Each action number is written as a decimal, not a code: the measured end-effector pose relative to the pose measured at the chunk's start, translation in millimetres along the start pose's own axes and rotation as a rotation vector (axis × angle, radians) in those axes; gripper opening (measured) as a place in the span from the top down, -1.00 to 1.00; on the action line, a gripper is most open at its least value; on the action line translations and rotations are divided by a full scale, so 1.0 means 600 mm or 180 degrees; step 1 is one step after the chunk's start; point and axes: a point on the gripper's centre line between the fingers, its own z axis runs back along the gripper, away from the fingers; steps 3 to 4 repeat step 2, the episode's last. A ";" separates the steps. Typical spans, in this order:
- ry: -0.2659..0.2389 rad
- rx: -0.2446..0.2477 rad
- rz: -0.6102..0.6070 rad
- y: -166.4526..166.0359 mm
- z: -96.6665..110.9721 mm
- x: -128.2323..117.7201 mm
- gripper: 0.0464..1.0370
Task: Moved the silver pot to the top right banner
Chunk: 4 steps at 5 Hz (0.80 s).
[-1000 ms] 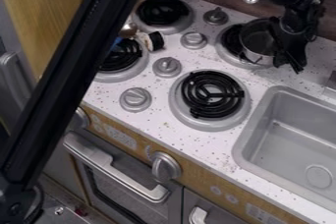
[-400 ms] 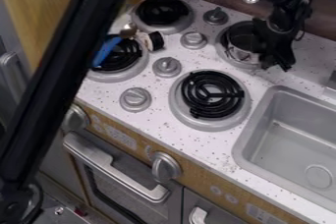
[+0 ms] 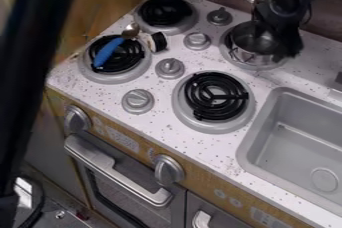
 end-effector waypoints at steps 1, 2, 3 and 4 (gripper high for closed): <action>0.0173 -0.0089 0.0219 -0.019 0.061 -0.031 -0.92; 0.0509 -0.0352 0.0460 -0.049 0.090 -0.094 -0.92; 0.0509 -0.0352 0.0460 -0.049 0.090 -0.094 -0.92; 0.0509 -0.0352 0.0460 -0.049 0.090 -0.094 -0.92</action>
